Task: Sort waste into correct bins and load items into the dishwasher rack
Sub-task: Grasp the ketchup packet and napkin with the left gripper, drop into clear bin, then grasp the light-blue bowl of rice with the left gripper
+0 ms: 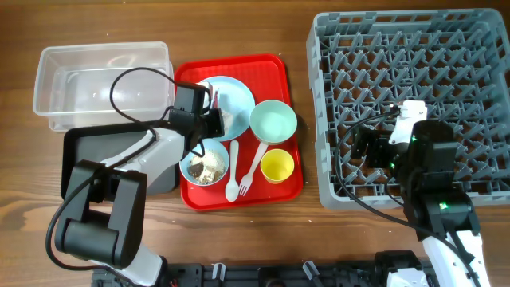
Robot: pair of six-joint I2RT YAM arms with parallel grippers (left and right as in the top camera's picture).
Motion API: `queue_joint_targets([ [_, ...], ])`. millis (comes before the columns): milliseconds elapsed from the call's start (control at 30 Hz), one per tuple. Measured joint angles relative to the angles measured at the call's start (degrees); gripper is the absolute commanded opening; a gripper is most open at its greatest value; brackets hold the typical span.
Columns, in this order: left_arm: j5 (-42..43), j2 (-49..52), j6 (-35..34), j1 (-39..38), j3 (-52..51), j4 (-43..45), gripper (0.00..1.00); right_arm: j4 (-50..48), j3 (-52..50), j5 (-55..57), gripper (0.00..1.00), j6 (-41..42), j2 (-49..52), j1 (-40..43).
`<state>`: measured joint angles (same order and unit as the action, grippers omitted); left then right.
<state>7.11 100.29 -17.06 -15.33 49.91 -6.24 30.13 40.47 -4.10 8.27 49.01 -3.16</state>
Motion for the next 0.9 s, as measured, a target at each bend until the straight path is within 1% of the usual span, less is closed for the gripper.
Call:
queue_joint_targets([
  [100, -0.39, -1.07, 0.00, 0.22, 0.79, -1.77, 0.04, -0.02, 0.00, 0.00, 1.00, 0.00, 0.00, 0.00],
  [200, -0.87, -7.52, -0.04, 2.34, 2.54, -3.13, 0.04, 0.00, 0.00, 0.00, 1.00, 0.00, 0.00, 0.00],
  [300, -2.43, -16.00, -0.96, 7.10, 3.80, -3.13, 0.04, 0.00, 0.00, 0.00, 1.00, 0.00, 0.00, 0.00],
  [400, -5.18, -19.69, -2.62, 13.44, 4.17, -2.69, 0.05, 0.00, 0.00, 0.00, 1.00, -0.02, 0.00, 0.00],
  [433, -5.77, -19.69, -2.86, 15.45, 4.17, -2.45, 0.10, -0.02, 0.00, 0.00, 1.00, 0.00, 0.00, 0.00],
  [467, -6.47, -19.32, -3.28, 17.70, 4.17, -2.10, 0.26, -0.02, 0.00, 0.00, 1.00, 0.00, 0.00, 0.00],
  [500, -6.86, -18.60, -3.50, 19.65, 4.17, -1.33, 0.44, 0.00, -0.02, 0.00, 1.00, 0.00, 0.00, 0.00],
  [533, -7.30, -17.77, -3.50, 20.90, 4.17, -0.96, 0.59, 0.00, 0.00, 0.00, 1.00, 0.00, 0.00, 0.00],
  [567, -7.48, -16.70, -3.78, 21.90, 4.17, -0.17, 0.72, 0.00, -0.02, 0.00, 1.00, 0.00, 0.00, 0.00],
  [700, -7.76, -12.70, -4.33, 22.75, 4.17, 3.48, 0.81, 0.04, 0.00, 0.00, 1.00, 0.00, 0.00, 0.00],
  [733, -7.74, -12.74, -4.35, 22.75, 4.24, 3.67, 0.81, 0.09, 0.00, 0.00, 1.00, -0.02, 0.00, 0.00],
  [833, -7.26, -13.73, -4.26, 22.14, 5.31, -2.40, 0.80, 0.46, 0.00, 0.00, 1.00, 0.00, 0.00, 0.00],
  [867, -7.21, -14.97, -4.26, 21.20, 5.49, -5.97, 0.77, 0.48, 0.00, 0.00, 1.00, -0.02, 0.00, 0.00],
  [900, -6.73, -16.79, -4.24, 19.52, 5.77, -10.38, 0.77, 0.55, 0.00, 0.00, 1.00, -0.02, 0.00, 0.00],
])
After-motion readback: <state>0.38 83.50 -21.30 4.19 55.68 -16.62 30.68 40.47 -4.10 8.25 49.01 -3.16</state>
